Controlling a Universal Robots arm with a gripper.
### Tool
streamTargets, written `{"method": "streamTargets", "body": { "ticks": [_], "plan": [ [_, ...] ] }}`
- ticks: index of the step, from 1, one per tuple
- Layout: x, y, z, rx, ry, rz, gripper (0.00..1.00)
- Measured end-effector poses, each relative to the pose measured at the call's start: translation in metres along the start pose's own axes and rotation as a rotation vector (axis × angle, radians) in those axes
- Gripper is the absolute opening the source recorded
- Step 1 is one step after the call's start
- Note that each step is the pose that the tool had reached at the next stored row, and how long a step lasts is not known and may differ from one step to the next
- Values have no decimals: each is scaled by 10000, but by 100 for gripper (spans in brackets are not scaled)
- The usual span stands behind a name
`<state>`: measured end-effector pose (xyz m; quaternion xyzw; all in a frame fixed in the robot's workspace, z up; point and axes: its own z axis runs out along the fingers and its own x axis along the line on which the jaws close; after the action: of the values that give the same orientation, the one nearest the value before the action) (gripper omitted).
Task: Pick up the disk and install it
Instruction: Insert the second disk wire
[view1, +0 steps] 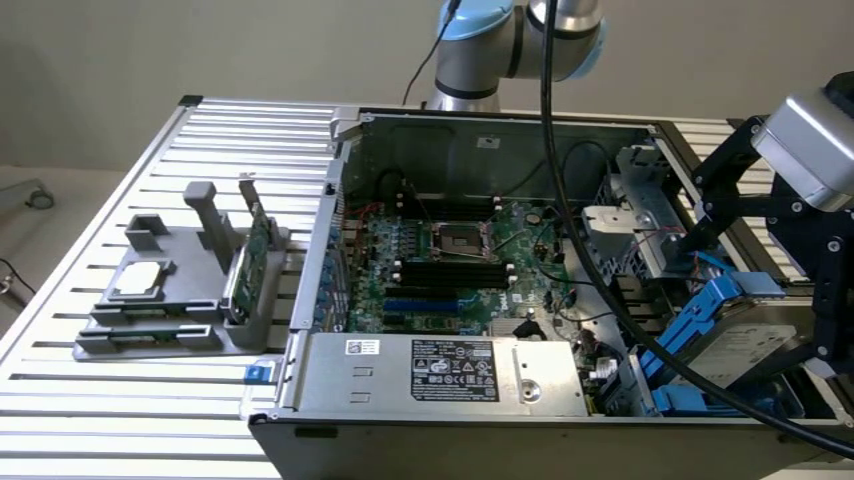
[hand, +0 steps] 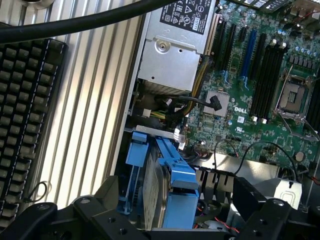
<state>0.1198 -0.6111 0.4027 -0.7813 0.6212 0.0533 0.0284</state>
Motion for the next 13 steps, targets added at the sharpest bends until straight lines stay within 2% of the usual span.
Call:
{"method": "streamTargets", "body": {
  "ticks": [13],
  "plan": [
    [0,0,0,0,-1,0,99]
  ]
}}
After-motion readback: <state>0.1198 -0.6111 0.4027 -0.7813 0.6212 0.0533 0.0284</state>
